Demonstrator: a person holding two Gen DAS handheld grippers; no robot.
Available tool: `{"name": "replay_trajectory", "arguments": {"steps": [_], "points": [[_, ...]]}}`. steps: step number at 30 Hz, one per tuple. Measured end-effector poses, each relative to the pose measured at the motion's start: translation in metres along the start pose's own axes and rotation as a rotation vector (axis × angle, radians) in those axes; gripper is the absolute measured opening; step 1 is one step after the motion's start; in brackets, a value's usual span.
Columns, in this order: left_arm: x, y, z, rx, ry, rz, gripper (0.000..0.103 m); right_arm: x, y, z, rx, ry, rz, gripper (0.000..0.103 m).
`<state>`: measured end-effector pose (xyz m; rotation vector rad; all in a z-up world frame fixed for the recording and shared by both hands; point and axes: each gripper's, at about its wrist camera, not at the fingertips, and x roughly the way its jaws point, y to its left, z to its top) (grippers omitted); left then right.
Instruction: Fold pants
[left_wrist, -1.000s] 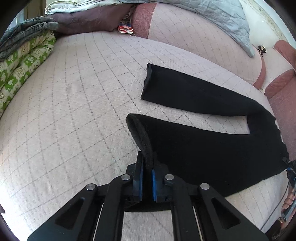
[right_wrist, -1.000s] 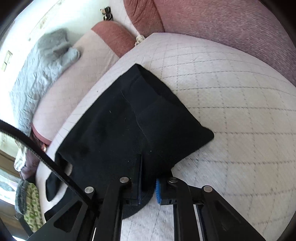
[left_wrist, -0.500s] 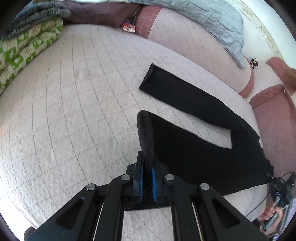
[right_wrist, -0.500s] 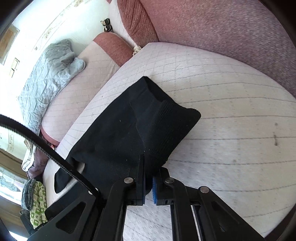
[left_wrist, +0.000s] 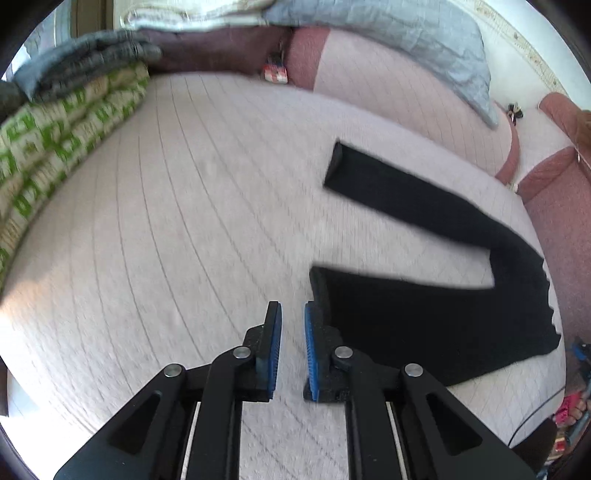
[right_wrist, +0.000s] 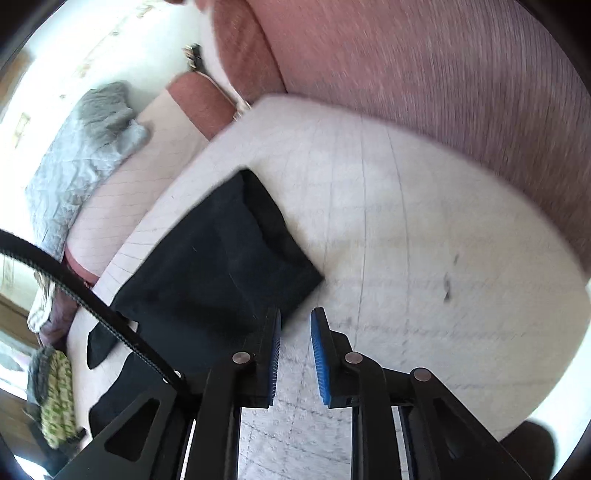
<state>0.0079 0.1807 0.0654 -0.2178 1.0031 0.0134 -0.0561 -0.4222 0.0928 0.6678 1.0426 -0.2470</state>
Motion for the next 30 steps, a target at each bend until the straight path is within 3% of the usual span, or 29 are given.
{"name": "replay_trajectory", "arguments": {"steps": [1, 3, 5, 6, 8, 12, 19, 25, 30], "points": [[-0.001, -0.001, 0.008, -0.003, -0.014, -0.004, 0.020, -0.006, 0.008, 0.003, -0.032, -0.033, -0.005, 0.030], [0.000, -0.005, 0.021, -0.003, -0.042, -0.013, 0.037, -0.021, 0.032, 0.009, -0.117, -0.153, -0.061, 0.080], [0.009, -0.015, 0.034, 0.005, -0.054, -0.007, 0.041, -0.026, 0.052, 0.012, -0.174, -0.285, -0.109, 0.101], [0.017, -0.023, 0.044, 0.016, -0.052, -0.013, 0.041, -0.022, 0.063, 0.016, -0.201, -0.321, -0.121, 0.101], [0.031, -0.038, 0.058, 0.032, -0.044, -0.032, 0.041, 0.000, 0.082, 0.030, -0.255, -0.246, -0.122, 0.100], [0.066, -0.065, 0.088, 0.076, -0.004, -0.052, 0.041, 0.055, 0.111, 0.066, -0.317, -0.094, -0.030, 0.095], [0.132, -0.078, 0.137, 0.072, 0.095, -0.106, 0.041, 0.143, 0.125, 0.116, -0.341, 0.099, 0.030, 0.092], [0.187, -0.079, 0.169, 0.069, 0.166, -0.162, 0.042, 0.207, 0.167, 0.127, -0.567, 0.251, 0.071, 0.091], [0.194, -0.074, 0.186, 0.055, 0.144, -0.257, 0.050, 0.250, 0.183, 0.137, -0.653, 0.336, 0.073, 0.090]]}}
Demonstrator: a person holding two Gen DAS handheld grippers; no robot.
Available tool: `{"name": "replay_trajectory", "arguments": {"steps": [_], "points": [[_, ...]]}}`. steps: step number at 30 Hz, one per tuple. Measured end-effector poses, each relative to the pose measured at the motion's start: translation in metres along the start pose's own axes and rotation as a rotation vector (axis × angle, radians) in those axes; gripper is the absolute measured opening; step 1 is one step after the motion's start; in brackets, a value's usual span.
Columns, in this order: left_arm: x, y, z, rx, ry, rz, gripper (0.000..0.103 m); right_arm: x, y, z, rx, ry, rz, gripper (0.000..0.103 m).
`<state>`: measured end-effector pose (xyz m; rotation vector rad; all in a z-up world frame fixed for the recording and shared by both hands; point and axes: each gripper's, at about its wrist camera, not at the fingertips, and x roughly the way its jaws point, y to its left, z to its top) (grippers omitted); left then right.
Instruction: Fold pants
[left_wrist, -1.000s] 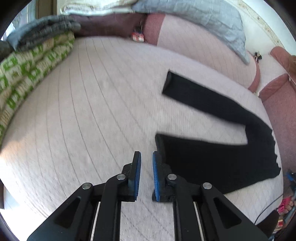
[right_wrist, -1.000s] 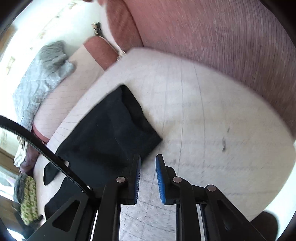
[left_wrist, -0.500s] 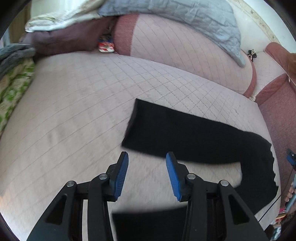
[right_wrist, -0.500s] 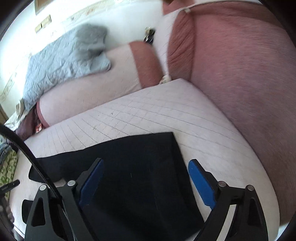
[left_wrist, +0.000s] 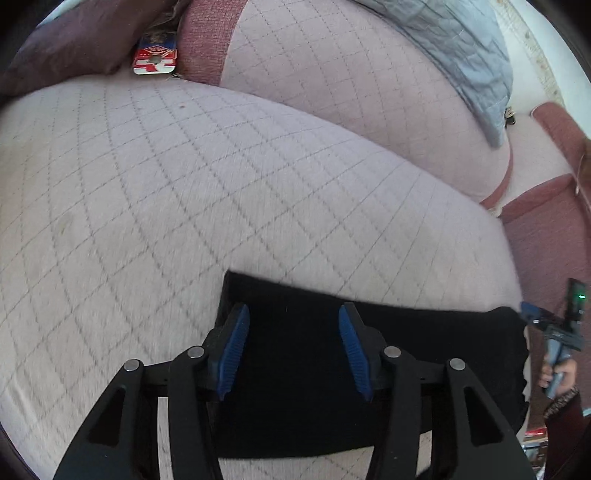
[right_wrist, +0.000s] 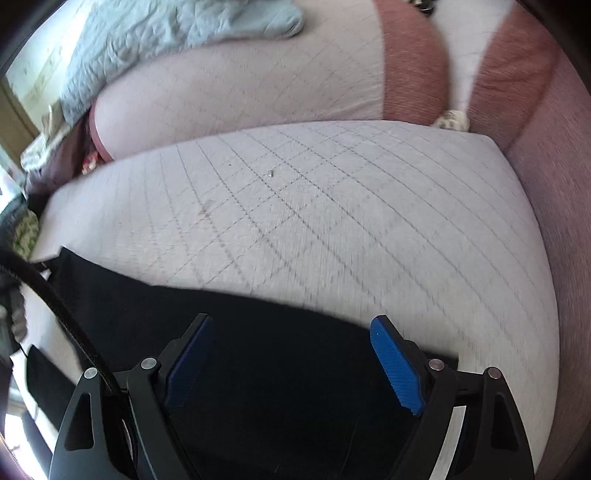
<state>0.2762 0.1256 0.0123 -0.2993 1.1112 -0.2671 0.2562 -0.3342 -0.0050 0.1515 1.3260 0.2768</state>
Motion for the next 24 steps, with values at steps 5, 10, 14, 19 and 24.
{"name": "replay_trajectory", "arguments": {"steps": [5, 10, 14, 19, 24], "points": [[0.000, 0.002, -0.005, 0.048, -0.016, -0.022, 0.051, 0.026, 0.005, 0.011, -0.048, 0.061, 0.040, 0.090], [0.004, -0.019, -0.008, 0.195, -0.026, 0.089, 0.055, 0.037, 0.014, 0.011, -0.106, 0.093, 0.054, 0.091], [0.002, -0.014, -0.002, 0.199, -0.063, 0.145, 0.055, 0.035, 0.010, 0.008, -0.074, 0.086, 0.099, 0.091], [0.023, -0.013, 0.005, 0.218, -0.042, 0.177, 0.075, 0.035, 0.019, 0.002, -0.151, 0.097, 0.085, 0.091], [0.043, -0.040, -0.005, 0.336, -0.035, 0.222, 0.095, 0.040, 0.035, -0.003, -0.236, 0.103, 0.044, 0.088]]}}
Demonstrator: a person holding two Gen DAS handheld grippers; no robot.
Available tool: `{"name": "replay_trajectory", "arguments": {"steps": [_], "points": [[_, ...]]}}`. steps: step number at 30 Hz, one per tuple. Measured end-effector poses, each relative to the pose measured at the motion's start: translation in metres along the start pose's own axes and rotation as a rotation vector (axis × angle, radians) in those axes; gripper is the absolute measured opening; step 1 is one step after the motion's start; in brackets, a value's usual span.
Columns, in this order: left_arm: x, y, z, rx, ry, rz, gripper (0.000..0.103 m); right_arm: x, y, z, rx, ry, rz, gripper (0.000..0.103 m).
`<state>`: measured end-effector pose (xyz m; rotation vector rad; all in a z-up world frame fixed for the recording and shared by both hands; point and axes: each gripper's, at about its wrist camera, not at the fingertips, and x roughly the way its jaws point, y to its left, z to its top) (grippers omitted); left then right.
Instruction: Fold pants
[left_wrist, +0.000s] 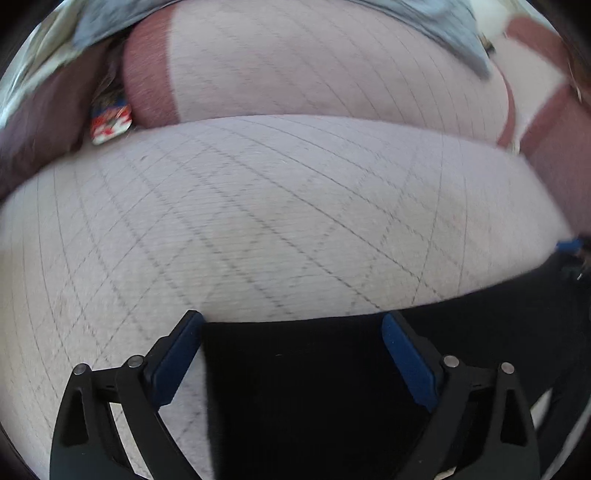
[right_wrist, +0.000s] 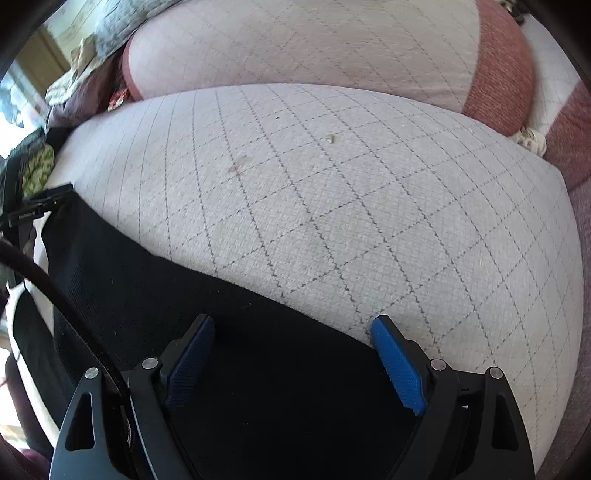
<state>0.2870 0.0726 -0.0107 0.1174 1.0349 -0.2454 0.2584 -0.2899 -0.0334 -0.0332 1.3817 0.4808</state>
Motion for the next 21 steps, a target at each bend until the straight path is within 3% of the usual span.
{"name": "replay_trajectory", "arguments": {"steps": [2, 3, 4, 5, 6, 13, 21], "points": [[-0.003, -0.002, 0.003, 0.000, 0.003, -0.027, 0.070, 0.001, 0.009, -0.002, -0.031, -0.004, -0.018, 0.079], [-0.009, 0.000, 0.005, -0.010, -0.003, -0.070, 0.030, -0.001, 0.009, -0.004, -0.027, -0.009, -0.013, 0.066], [-0.012, 0.002, 0.007, -0.028, 0.006, -0.112, 0.008, -0.006, 0.010, -0.005, -0.015, -0.016, 0.000, 0.054], [-0.015, 0.002, 0.006, -0.036, 0.011, -0.131, 0.006, -0.009, 0.010, -0.005, -0.005, -0.016, 0.020, 0.023], [-0.019, 0.000, 0.007, -0.029, 0.006, -0.133, 0.006, -0.011, 0.010, -0.006, 0.007, -0.010, 0.037, 0.013], [-0.059, -0.011, 0.002, -0.010, -0.066, -0.082, 0.006, -0.027, 0.032, -0.010, 0.007, -0.037, -0.049, 0.011], [-0.114, -0.021, -0.021, 0.011, -0.146, -0.065, 0.006, -0.076, 0.044, -0.029, 0.034, -0.088, -0.042, 0.011]]}}
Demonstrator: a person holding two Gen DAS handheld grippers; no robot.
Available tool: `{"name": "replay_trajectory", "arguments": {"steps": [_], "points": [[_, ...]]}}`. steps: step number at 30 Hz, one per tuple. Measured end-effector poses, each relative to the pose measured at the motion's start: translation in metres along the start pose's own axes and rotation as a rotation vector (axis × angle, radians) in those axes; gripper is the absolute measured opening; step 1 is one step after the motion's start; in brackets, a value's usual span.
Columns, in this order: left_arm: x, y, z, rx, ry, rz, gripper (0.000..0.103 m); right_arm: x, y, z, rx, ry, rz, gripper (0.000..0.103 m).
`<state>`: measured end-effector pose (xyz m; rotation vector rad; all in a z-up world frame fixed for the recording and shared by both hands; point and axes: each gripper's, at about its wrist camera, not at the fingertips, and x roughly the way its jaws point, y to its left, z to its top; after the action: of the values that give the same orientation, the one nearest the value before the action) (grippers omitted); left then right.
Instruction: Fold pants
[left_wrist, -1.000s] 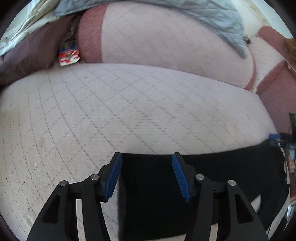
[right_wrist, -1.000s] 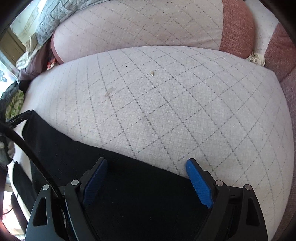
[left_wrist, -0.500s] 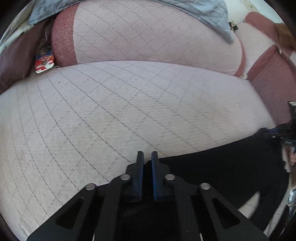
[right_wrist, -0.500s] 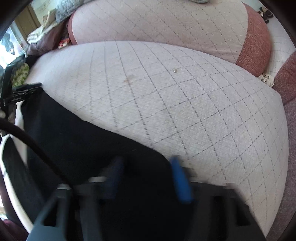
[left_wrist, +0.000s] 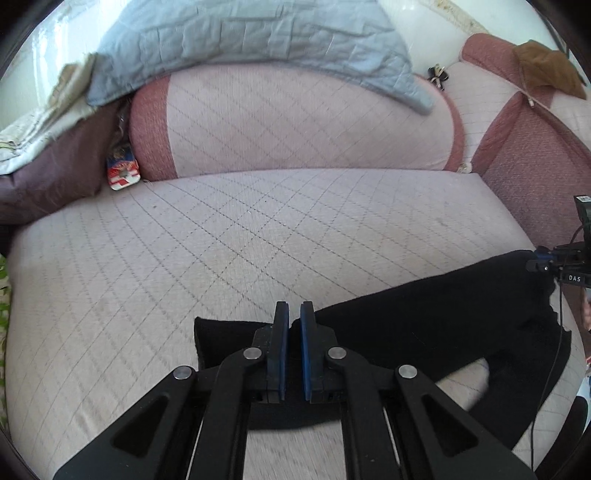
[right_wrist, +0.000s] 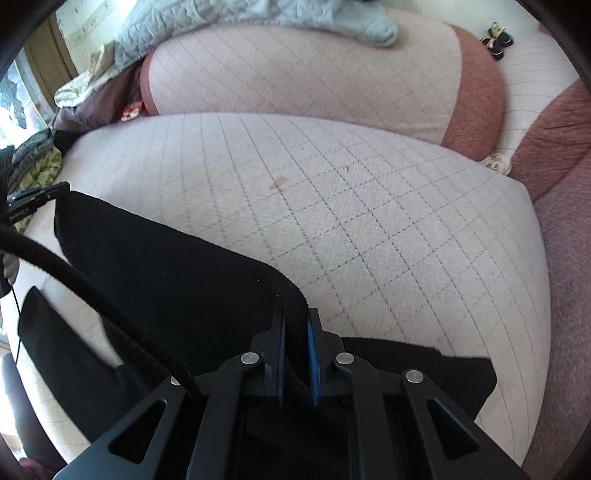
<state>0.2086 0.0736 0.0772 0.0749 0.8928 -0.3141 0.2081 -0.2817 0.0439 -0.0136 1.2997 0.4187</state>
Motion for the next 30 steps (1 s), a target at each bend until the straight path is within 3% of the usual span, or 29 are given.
{"name": "replay_trajectory", "arguments": {"steps": [17, 22, 30], "points": [[-0.116, -0.035, -0.113, -0.023, -0.137, 0.026, 0.006, -0.066, 0.051, -0.104, 0.043, -0.032, 0.040, 0.011], [-0.123, -0.048, -0.153, -0.006, -0.119, 0.040, 0.006, -0.064, 0.058, -0.143, 0.075, -0.009, 0.046, 0.011], [-0.125, -0.043, -0.209, -0.089, -0.047, 0.048, 0.006, -0.062, 0.050, -0.197, 0.172, 0.007, 0.067, 0.017]]}}
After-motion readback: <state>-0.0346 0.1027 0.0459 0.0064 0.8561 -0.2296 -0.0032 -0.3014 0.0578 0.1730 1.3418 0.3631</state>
